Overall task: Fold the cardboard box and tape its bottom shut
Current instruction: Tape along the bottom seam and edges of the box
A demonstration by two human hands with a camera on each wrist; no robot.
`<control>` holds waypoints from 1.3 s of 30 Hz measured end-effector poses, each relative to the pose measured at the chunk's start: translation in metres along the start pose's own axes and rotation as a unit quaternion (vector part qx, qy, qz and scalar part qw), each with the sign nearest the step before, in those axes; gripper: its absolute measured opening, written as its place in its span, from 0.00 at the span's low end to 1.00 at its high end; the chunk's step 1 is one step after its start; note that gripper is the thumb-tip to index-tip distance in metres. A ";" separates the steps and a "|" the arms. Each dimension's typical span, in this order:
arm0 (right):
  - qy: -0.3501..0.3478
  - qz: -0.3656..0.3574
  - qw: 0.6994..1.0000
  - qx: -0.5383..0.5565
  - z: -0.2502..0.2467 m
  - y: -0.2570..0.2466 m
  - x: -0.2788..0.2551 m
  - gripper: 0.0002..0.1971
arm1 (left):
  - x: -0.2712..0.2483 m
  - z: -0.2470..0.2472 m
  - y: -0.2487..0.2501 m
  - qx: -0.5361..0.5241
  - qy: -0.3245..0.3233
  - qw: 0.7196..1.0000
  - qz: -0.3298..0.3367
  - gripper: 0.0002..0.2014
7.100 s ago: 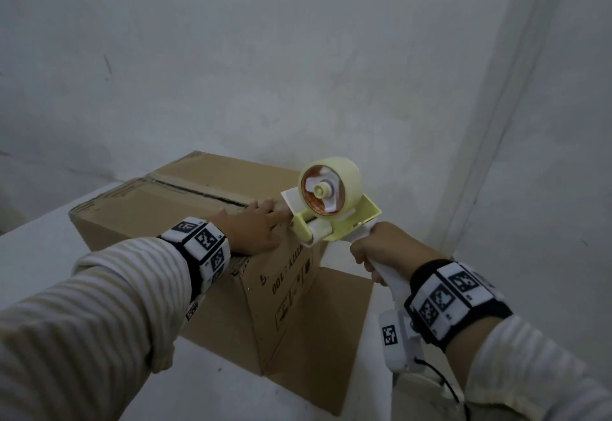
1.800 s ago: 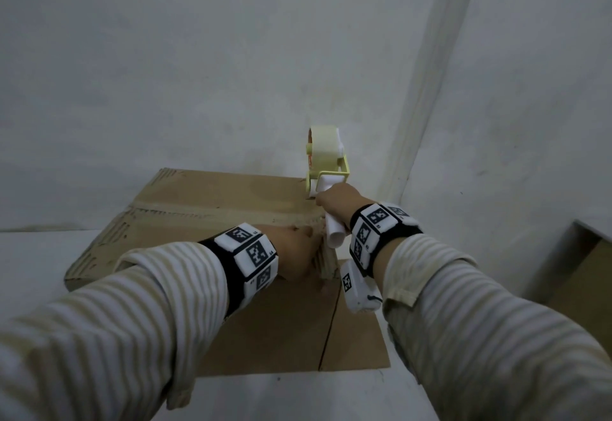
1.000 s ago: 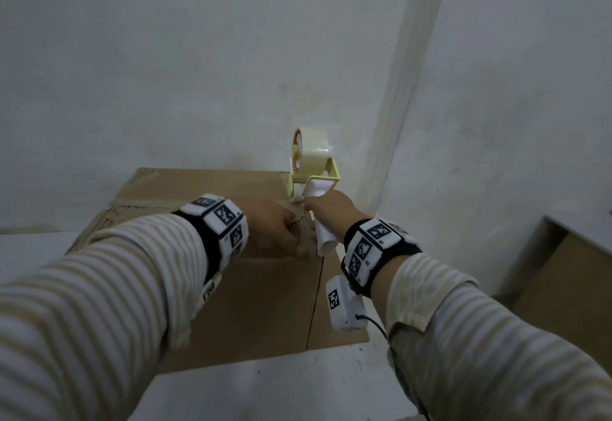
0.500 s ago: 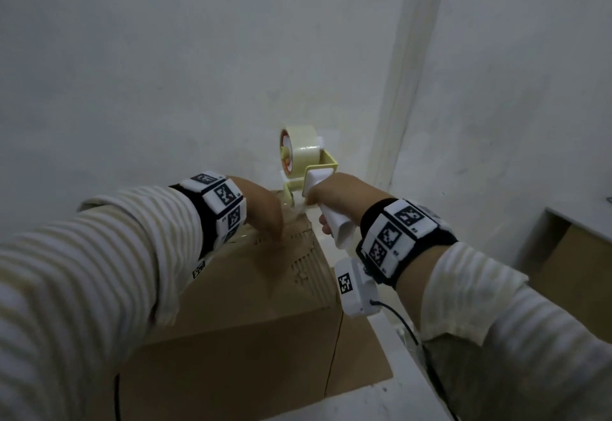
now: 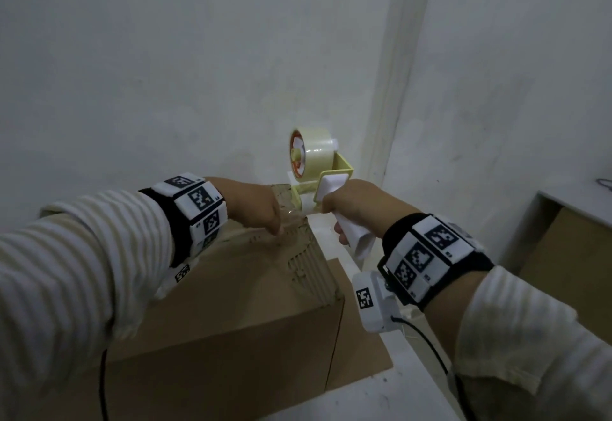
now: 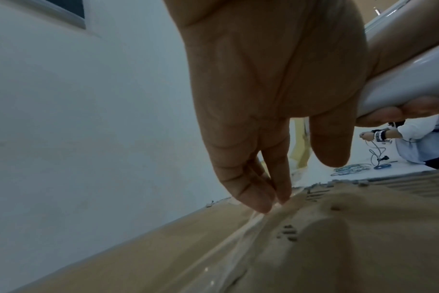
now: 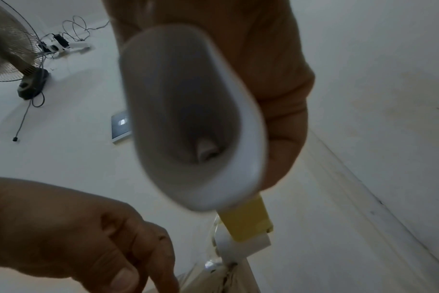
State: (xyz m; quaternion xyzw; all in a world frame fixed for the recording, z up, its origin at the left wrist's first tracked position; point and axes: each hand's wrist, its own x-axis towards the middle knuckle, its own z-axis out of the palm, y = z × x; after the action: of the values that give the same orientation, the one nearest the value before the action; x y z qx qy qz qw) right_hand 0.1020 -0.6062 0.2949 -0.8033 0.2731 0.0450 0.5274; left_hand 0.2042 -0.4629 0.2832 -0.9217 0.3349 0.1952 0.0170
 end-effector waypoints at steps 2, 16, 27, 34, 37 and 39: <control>0.008 0.002 1.000 0.002 0.001 0.004 -0.005 0.04 | -0.002 0.002 0.007 -0.028 -0.020 0.999 -0.017 0.18; 0.062 0.064 0.996 0.029 -0.012 0.050 -0.009 0.14 | -0.010 0.020 0.035 0.068 -0.051 0.996 -0.038 0.31; 0.117 -0.027 0.992 0.022 -0.019 0.048 0.003 0.12 | 0.011 0.022 0.046 0.026 0.013 0.999 -0.016 0.31; 0.097 -0.038 0.995 0.006 -0.022 0.029 0.005 0.11 | 0.013 0.009 0.044 -0.108 -0.042 0.992 -0.046 0.28; 0.093 -0.055 0.994 0.001 -0.021 0.019 0.004 0.09 | 0.021 -0.004 0.027 -0.249 0.035 0.964 -0.080 0.18; 0.089 -0.063 0.994 0.015 -0.020 0.014 0.003 0.07 | 0.029 -0.011 0.012 -0.354 0.089 0.923 -0.125 0.16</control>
State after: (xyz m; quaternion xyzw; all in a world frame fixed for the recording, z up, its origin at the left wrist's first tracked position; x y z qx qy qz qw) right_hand 0.0940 -0.6290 0.2913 -0.8119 0.2680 -0.0637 0.5147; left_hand 0.2210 -0.4918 0.2834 -0.9156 0.1266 0.2146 -0.3157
